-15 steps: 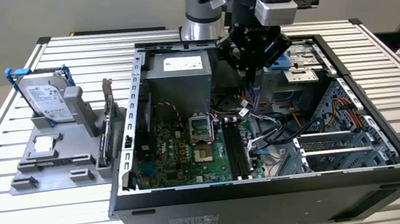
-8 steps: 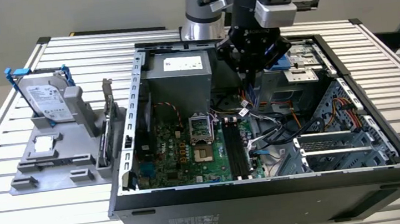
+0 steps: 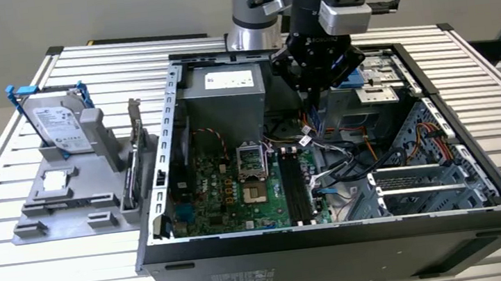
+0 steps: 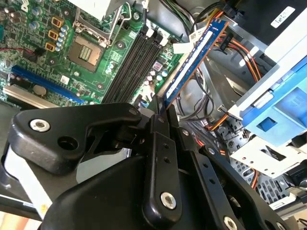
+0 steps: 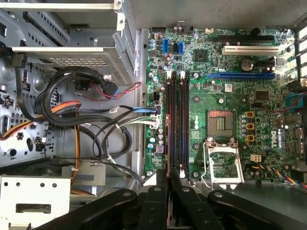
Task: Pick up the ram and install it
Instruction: 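Insert the ram into the slot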
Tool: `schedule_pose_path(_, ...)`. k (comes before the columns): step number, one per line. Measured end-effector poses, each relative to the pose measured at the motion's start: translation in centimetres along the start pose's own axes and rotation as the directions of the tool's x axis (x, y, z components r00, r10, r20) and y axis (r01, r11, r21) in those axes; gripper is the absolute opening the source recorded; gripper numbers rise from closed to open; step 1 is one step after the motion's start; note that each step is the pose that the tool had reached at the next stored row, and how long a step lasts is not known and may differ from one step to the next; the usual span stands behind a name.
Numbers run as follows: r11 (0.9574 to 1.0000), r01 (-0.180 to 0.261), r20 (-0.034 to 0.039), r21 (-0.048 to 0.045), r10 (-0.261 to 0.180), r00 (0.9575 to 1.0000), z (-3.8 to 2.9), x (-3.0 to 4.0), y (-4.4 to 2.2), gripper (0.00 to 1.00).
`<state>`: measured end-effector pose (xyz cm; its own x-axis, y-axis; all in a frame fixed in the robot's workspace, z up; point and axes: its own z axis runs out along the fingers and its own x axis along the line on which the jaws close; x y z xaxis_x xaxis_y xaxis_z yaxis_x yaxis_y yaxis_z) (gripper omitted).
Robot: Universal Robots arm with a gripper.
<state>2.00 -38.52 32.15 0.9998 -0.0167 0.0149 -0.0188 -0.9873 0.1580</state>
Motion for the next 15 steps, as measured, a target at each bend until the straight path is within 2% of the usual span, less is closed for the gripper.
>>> schedule_pose_path(8,1.0,0.0,0.0002,0.0024,0.0,1.0,0.18,0.0,-0.03,0.0)
schedule_pose_path(9,1.0,0.0,0.0004,0.0092,0.0,1.0,0.22,-0.01,-0.03,0.0)
schedule_pose_path(10,0.9998,0.0,0.0008,0.02,0.0,1.0,0.24,-0.01,-0.03,0.0)
schedule_pose_path(14,0.9965,-0.001,0.0044,0.0833,0.0,1.0,0.26,0.0,0.01,0.0)
schedule_pose_path(15,0.9955,-0.001,0.0052,0.0945,0.0,1.0,0.26,0.0,0.02,0.0)
